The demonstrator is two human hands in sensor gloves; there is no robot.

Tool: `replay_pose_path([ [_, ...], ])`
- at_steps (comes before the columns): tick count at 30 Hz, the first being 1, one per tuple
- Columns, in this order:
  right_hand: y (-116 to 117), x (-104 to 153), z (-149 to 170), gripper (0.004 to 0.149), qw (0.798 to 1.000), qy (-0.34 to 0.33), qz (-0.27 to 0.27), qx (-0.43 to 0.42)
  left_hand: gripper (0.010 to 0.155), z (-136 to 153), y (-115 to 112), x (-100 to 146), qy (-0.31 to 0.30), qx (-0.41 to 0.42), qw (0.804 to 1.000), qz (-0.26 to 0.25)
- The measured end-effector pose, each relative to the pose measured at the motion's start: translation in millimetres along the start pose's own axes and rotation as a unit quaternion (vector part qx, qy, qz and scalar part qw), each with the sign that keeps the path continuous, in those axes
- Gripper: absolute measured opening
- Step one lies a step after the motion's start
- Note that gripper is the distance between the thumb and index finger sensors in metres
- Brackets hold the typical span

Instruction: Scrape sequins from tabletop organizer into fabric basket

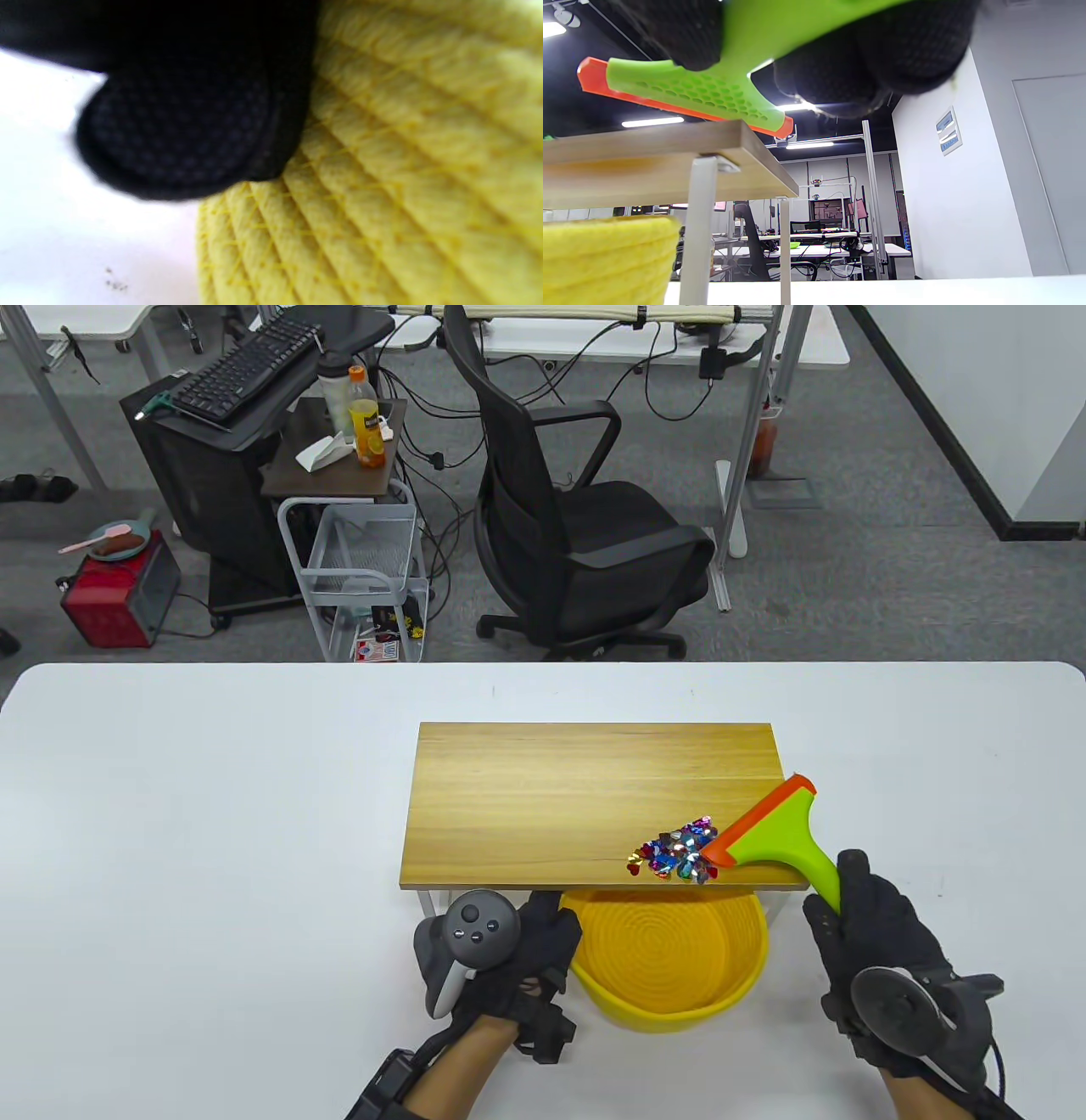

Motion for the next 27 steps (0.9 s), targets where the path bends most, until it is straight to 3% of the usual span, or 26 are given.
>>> replay_pose_path([
  [16, -1, -65, -54, 0.063, 0.979, 0.051, -0.122, 0.155, 0.054, -11, -2, 4, 0.025, 0.01, 0.999, -0.025],
  [21, 6, -64, -59, 0.063, 0.973, 0.051, -0.145, 0.174, 0.054, -12, -3, 5, 0.03, 0.016, 0.999, -0.026],
  [27, -1, -42, -68, 0.063, 0.973, 0.034, -0.141, 0.179, 0.054, -11, -3, 5, 0.033, 0.02, 0.999, -0.026],
])
Point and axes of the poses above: the tracker on the back of each hand, its own z axis roughly to the little-finger side, its own x axis roughly from the fingertips to the wrist, y = z × x, the point moved 1 cm from there along -x, roughly from the wrist to the fingertips, and after that the axes turned 11 degrees about -x, right-handed, at the moved point
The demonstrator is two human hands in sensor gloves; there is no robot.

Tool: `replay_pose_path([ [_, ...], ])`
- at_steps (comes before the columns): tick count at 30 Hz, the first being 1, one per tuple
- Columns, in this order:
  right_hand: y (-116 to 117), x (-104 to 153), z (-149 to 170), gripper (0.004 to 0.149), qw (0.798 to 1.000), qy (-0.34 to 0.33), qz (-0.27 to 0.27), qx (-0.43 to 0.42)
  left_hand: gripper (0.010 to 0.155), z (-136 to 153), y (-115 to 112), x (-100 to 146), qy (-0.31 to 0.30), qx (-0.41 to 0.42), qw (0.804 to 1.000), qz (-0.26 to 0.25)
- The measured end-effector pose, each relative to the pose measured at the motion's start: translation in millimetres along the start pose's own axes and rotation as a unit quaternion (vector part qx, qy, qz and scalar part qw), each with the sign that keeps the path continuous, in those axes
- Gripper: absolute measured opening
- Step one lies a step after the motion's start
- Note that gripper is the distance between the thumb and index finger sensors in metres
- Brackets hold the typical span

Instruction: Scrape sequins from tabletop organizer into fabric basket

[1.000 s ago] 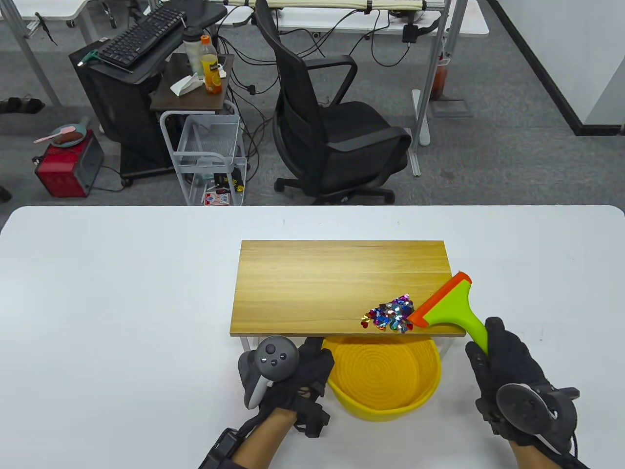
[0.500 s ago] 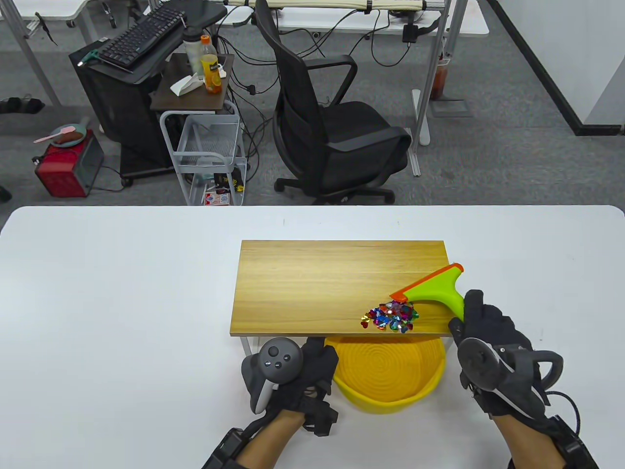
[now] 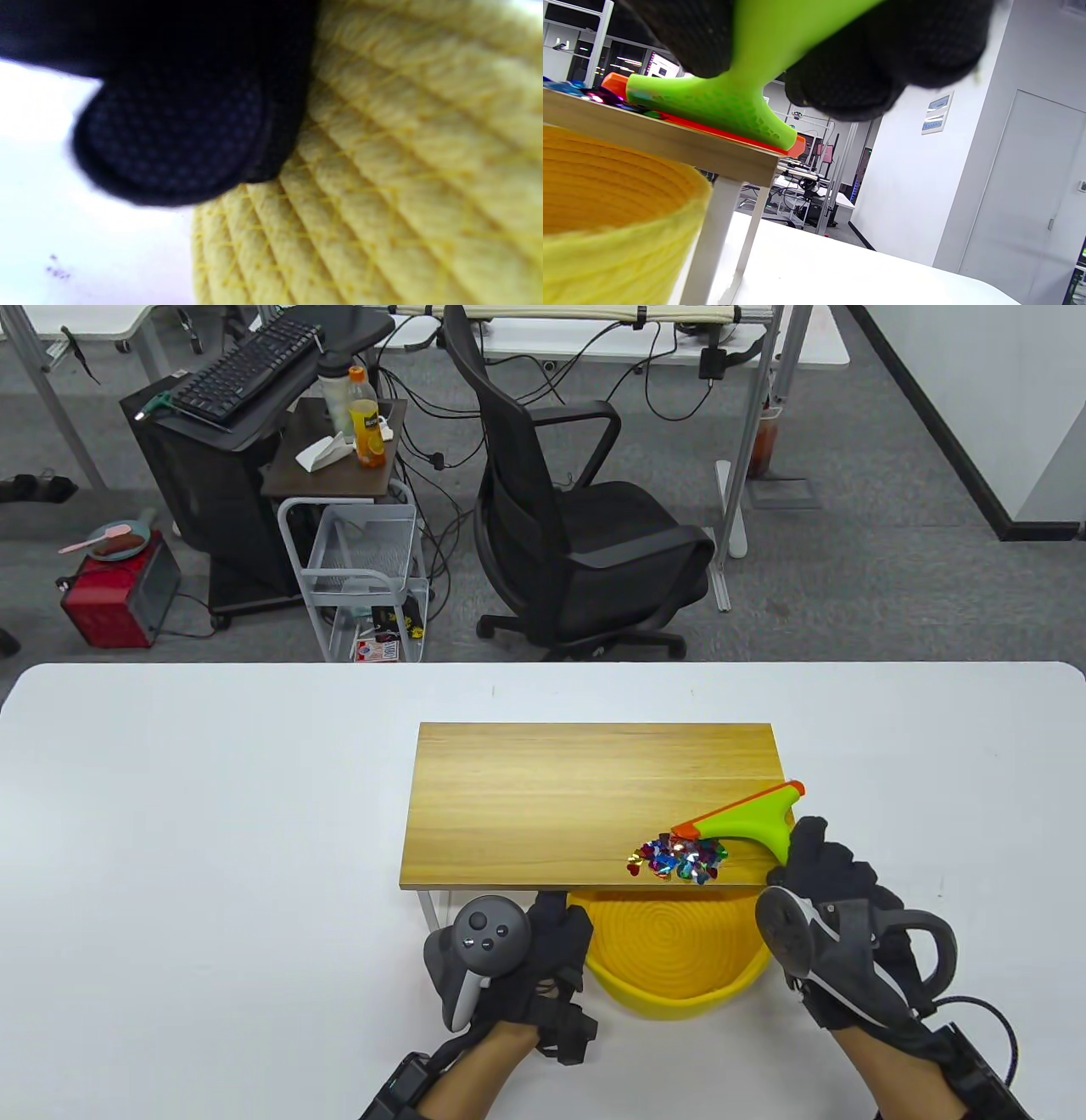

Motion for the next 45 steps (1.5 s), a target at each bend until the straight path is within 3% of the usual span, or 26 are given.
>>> replay_pose_path([
  [8, -18, 50, 3, 0.063, 1.0, -0.024, -0.006, 0.003, 0.054, 1, -1, 0, 0.009, 0.019, 1.0, 0.004],
  [13, -29, 66, 2, 0.063, 0.999, -0.037, -0.008, 0.008, 0.054, 2, 1, 0, 0.012, 0.024, 1.0, 0.001],
  [20, -38, 45, -9, 0.063, 0.999, -0.036, 0.017, -0.008, 0.054, 4, 4, 1, 0.011, 0.024, 1.0, -0.005],
  [27, -25, 5, -33, 0.063, 0.999, -0.037, -0.001, -0.014, 0.053, 3, 7, 4, 0.003, 0.016, 1.0, -0.012],
  [32, -16, -9, -44, 0.062, 0.999, -0.038, -0.009, -0.01, 0.053, 0, 8, 7, -0.003, 0.011, 1.0, -0.013],
  [36, -10, -9, -47, 0.062, 0.999, -0.042, -0.022, -0.006, 0.053, -3, 9, 8, -0.007, 0.004, 1.0, -0.016],
  [45, -17, 22, -41, 0.061, 0.998, -0.067, -0.019, 0.005, 0.053, -3, 9, 8, -0.005, 0.003, 1.0, -0.018],
])
Point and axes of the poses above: the tracker on the back of each hand, its own z axis roughly to the little-finger side, its own x axis roughly from the fingertips to the wrist, y = z × x, the point moved 1 cm from there along -x, roughly from the wrist to the fingertips, and after that the axes turned 11 degrees about -x, right-handed, at the moved point
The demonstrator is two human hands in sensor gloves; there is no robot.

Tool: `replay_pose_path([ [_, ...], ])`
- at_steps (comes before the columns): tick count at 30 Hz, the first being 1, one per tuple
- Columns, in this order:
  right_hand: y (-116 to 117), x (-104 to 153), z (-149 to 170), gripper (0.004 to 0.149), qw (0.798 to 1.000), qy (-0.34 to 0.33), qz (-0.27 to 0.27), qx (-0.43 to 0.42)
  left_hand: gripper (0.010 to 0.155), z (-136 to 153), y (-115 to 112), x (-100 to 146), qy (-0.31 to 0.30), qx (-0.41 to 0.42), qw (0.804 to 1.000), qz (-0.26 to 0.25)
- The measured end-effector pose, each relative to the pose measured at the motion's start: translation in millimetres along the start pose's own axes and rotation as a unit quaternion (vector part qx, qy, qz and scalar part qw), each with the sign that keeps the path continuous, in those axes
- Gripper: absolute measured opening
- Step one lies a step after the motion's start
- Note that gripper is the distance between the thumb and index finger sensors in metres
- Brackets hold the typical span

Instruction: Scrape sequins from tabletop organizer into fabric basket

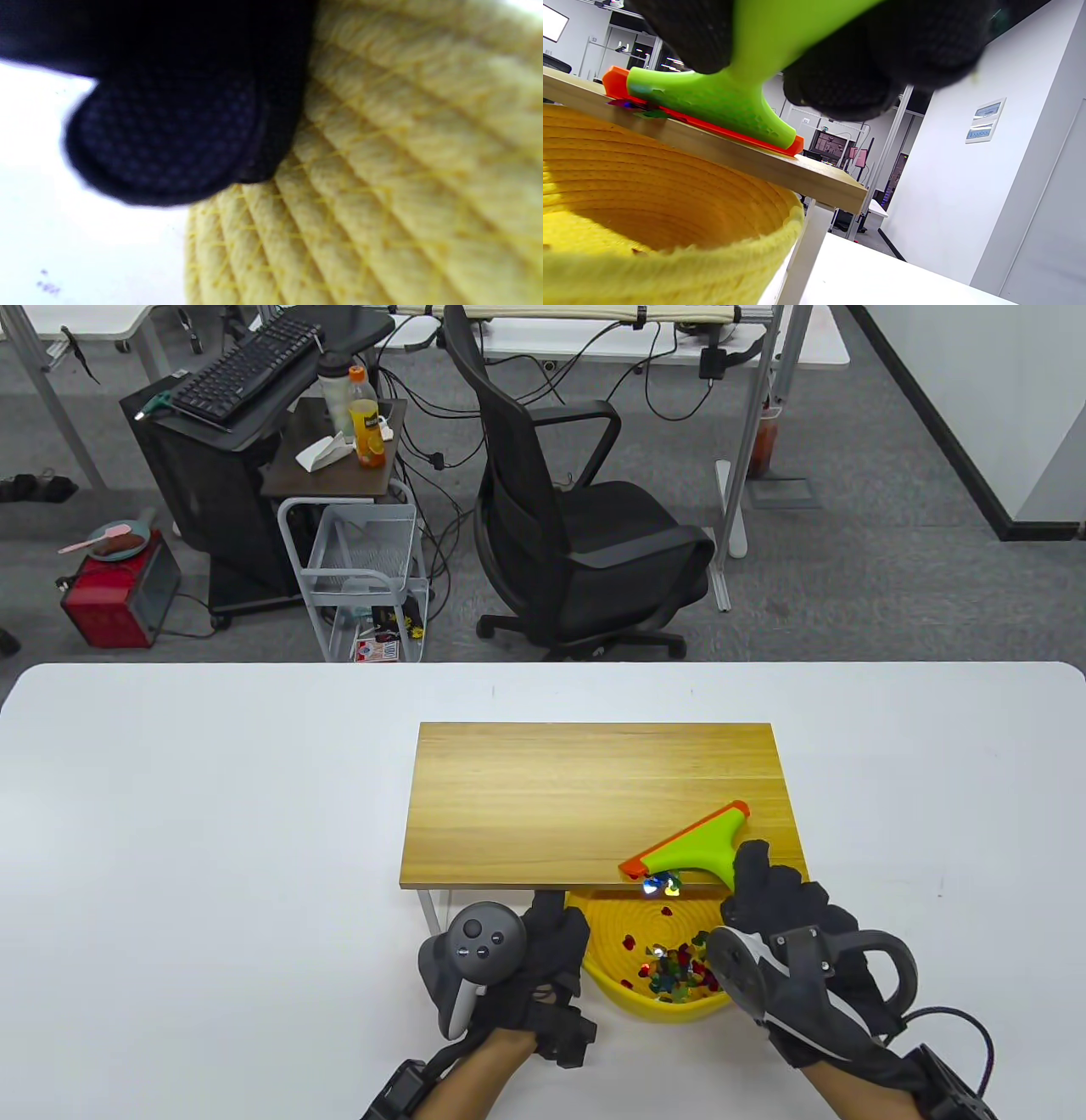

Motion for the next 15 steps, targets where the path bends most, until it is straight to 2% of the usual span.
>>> replay_pose_path([
  [8, -9, 37, 8, 0.062, 1.0, -0.016, 0.002, 0.002, 0.053, 0, 0, 0, 0.0, 0.002, 1.0, -0.002],
  [15, -12, 54, 13, 0.062, 1.0, -0.023, 0.008, 0.004, 0.053, 0, 0, 1, -0.001, 0.004, 1.0, 0.0],
])
Point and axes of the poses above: the tracker on the back of each hand, its own z axis roughly to the little-finger side, its own x axis roughly from the fingertips to the wrist, y = z × x, the point moved 1 cm from there along -x, roughly from the wrist to the fingertips, and after that the axes turned 11 degrees about -x, right-handed, at the moved point
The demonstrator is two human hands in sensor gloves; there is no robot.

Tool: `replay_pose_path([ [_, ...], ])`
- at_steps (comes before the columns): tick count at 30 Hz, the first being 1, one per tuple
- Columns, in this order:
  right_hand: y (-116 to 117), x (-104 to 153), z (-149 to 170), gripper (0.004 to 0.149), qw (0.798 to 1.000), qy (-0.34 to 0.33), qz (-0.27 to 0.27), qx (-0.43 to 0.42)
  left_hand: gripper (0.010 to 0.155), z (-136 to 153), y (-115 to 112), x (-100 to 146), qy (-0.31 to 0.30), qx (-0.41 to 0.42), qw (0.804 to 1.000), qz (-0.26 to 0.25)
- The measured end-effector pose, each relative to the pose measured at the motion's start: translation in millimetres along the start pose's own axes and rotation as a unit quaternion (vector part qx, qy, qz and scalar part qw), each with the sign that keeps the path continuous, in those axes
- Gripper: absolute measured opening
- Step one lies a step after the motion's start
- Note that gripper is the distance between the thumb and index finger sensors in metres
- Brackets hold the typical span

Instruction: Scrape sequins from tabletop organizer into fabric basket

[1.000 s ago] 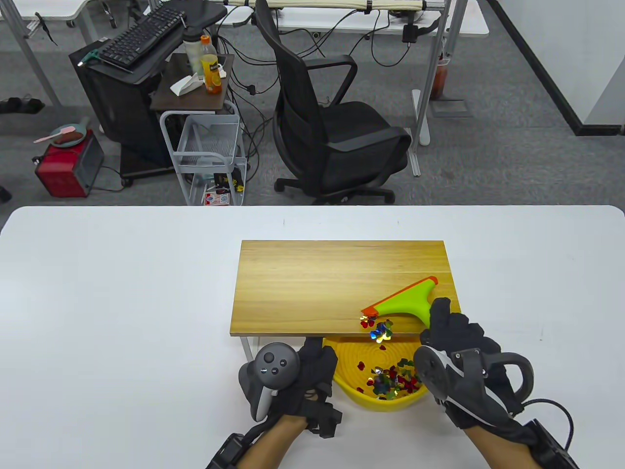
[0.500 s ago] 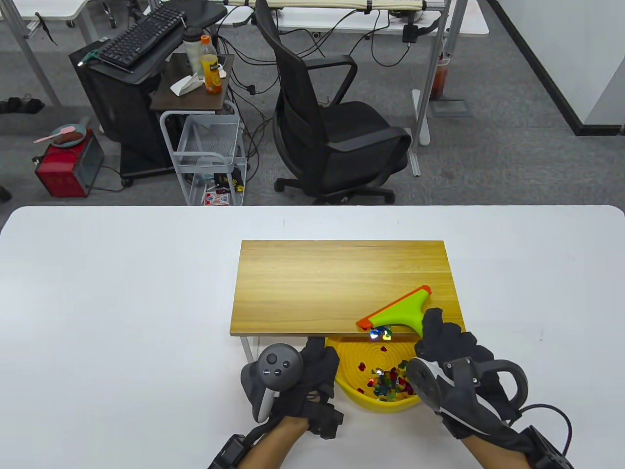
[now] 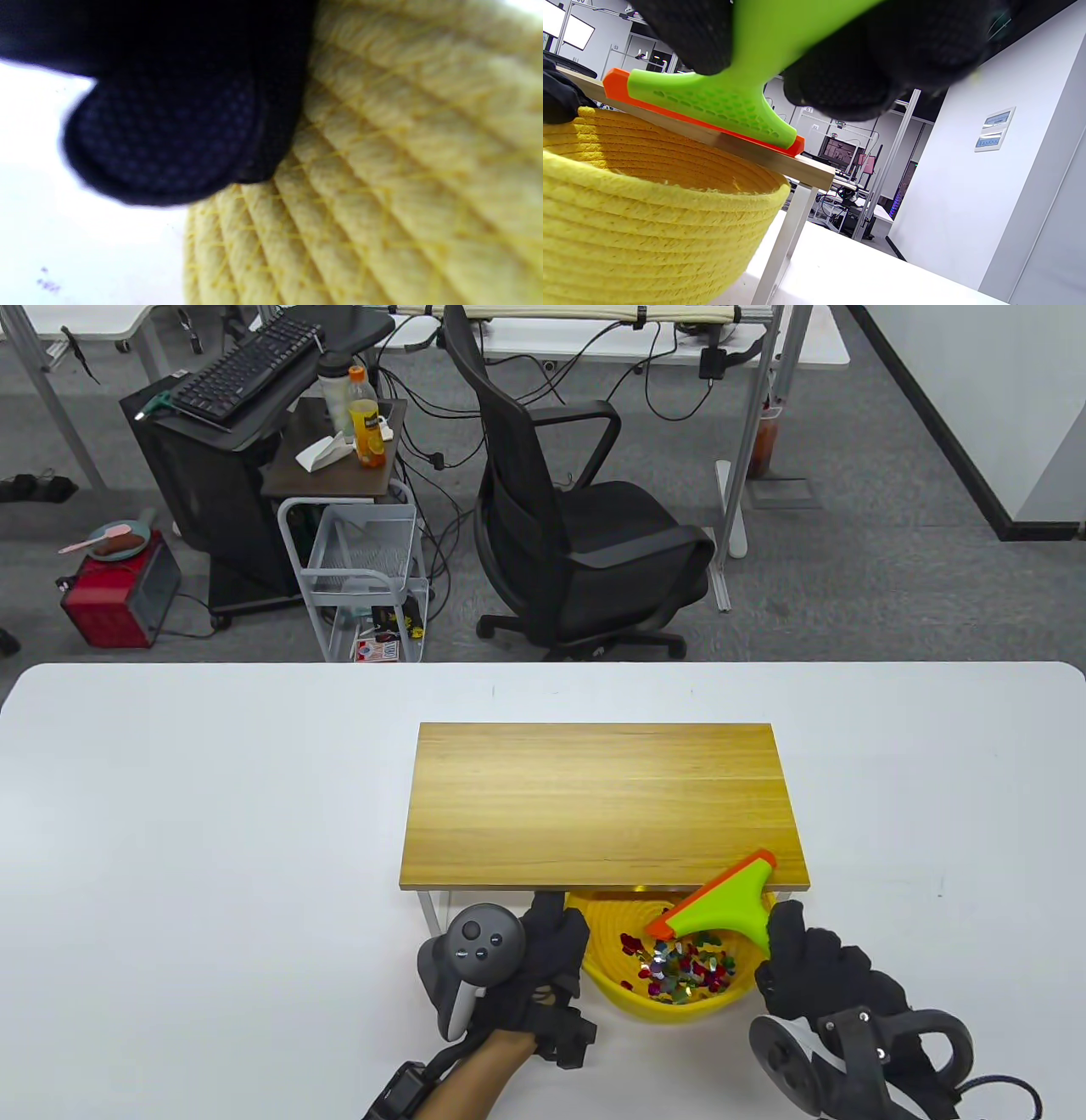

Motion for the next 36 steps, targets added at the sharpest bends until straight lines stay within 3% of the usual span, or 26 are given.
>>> replay_pose_path([
  [8, -9, -6, 13, 0.062, 0.999, 0.013, 0.037, -0.031, 0.053, 0, 1, -1, -0.002, -0.003, 1.0, 0.001],
  [18, 10, -38, 30, 0.062, 0.995, 0.034, 0.07, -0.062, 0.053, 2, 3, 1, -0.006, -0.011, 1.0, 0.016],
  [26, 26, -59, 43, 0.063, 0.994, 0.039, 0.076, -0.071, 0.051, 8, 18, 2, -0.029, -0.043, 0.995, 0.083],
  [36, 41, -77, 49, 0.062, 0.993, 0.045, 0.073, -0.084, 0.049, 6, 63, 8, -0.093, -0.061, 0.979, 0.172],
])
Point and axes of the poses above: the tracker on the back of each hand, its own z axis roughly to the little-finger side, its own x axis roughly from the fingertips to the wrist, y = z × x, the point moved 1 cm from there along -x, roughly from the wrist to the fingertips, and after that the axes turned 11 degrees about -x, right-handed, at the moved point
